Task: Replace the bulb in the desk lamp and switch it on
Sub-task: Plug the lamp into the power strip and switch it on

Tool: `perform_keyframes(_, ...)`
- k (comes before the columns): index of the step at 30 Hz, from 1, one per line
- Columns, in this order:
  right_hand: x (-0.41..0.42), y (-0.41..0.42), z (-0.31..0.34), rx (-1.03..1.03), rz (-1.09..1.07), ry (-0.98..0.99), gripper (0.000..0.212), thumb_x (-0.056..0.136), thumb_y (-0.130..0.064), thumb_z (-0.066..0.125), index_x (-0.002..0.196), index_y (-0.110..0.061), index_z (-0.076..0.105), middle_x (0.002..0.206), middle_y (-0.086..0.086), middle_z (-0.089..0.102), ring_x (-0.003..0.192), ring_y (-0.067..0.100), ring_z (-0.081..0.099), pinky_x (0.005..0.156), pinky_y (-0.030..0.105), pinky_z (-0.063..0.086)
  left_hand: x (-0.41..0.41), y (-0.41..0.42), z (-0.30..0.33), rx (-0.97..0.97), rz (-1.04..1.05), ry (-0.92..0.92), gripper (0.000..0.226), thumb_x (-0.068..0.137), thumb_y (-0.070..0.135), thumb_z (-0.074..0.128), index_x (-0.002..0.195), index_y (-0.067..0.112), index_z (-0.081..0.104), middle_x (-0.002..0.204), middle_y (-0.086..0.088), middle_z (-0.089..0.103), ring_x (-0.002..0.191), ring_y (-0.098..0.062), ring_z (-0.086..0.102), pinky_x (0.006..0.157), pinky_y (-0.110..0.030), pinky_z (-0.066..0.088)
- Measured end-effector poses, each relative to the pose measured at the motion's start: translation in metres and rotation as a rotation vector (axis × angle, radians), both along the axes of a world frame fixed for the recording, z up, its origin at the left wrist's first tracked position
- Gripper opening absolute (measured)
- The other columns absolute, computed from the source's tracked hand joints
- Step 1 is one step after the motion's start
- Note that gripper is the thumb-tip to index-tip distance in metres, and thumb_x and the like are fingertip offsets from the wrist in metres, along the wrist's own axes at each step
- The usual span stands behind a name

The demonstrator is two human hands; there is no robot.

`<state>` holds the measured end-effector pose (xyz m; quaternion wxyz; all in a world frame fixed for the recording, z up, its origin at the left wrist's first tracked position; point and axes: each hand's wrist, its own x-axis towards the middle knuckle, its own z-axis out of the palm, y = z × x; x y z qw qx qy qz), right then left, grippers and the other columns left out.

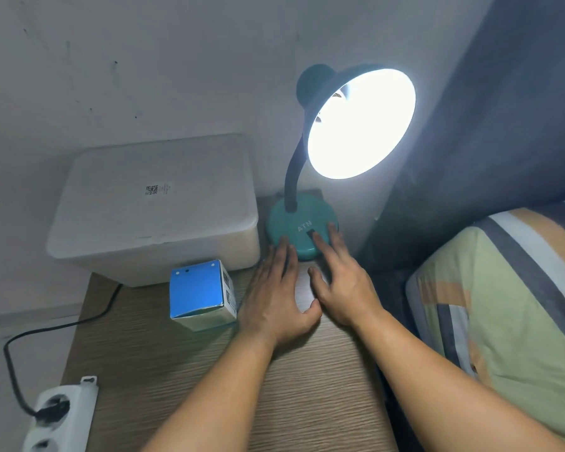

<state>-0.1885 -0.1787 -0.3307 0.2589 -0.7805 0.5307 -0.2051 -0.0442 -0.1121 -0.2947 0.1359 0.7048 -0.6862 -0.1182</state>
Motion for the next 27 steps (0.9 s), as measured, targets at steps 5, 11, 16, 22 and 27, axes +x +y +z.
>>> perform_keyframes(5, -0.0001, -0.0006, -0.0005, 0.001, -0.002, 0.003, 0.062, 0.095, -0.046, 0.045, 0.152, -0.041, 0.022, 0.166, -0.013, 0.005, 0.151, 0.013, 0.017, 0.111, 0.046, 0.04, -0.0003, 0.0, 0.0018, -0.013, -0.005, 0.014, 0.092, 0.088, 0.06, 0.043, 0.159, 0.016, 0.002, 0.167, -0.001, -0.007, 0.154, -0.014, -0.008, 0.114, -0.024, -0.012)
perform_keyframes(11, -0.0005, -0.0011, -0.0038, 0.021, -0.02, 0.006, 0.063, 0.093, -0.05, 0.042, 0.152, -0.043, 0.021, 0.166, -0.012, 0.008, 0.15, 0.016, 0.02, 0.109, 0.051, 0.04, 0.0005, -0.0014, -0.0003, -0.009, -0.024, 0.002, 0.093, 0.088, 0.06, 0.044, 0.159, 0.015, 0.006, 0.168, -0.002, -0.006, 0.154, -0.016, -0.007, 0.117, -0.024, -0.01)
perform_keyframes(16, -0.0007, 0.0001, -0.0019, 0.028, -0.013, -0.003, 0.065, 0.093, -0.049, 0.043, 0.151, -0.05, 0.013, 0.165, -0.015, 0.006, 0.15, 0.017, 0.021, 0.109, 0.057, 0.038, 0.0006, -0.0017, -0.0002, -0.006, -0.028, -0.001, 0.093, 0.088, 0.061, 0.044, 0.159, 0.015, 0.005, 0.168, -0.003, -0.006, 0.154, -0.017, -0.007, 0.115, -0.022, -0.013)
perform_keyframes(22, -0.0006, 0.0, 0.0002, 0.029, -0.01, -0.012, 0.068, 0.093, -0.044, 0.047, 0.151, -0.051, 0.013, 0.166, -0.012, 0.008, 0.15, 0.017, 0.021, 0.108, 0.055, 0.04, 0.0013, -0.0019, 0.0, 0.001, -0.036, -0.008, 0.093, 0.088, 0.062, 0.042, 0.159, 0.014, 0.003, 0.167, -0.004, -0.007, 0.154, -0.017, -0.008, 0.115, -0.023, -0.013)
perform_keyframes(27, -0.0009, -0.0009, 0.0008, 0.012, -0.003, -0.022, 0.067, 0.094, -0.043, 0.049, 0.152, -0.048, 0.016, 0.166, -0.01, 0.01, 0.15, 0.016, 0.019, 0.11, 0.052, 0.039, 0.0009, -0.0019, 0.0004, 0.006, -0.031, -0.007, 0.093, 0.089, 0.061, 0.043, 0.159, 0.014, 0.004, 0.168, -0.004, -0.006, 0.154, -0.018, -0.007, 0.114, -0.023, -0.013)
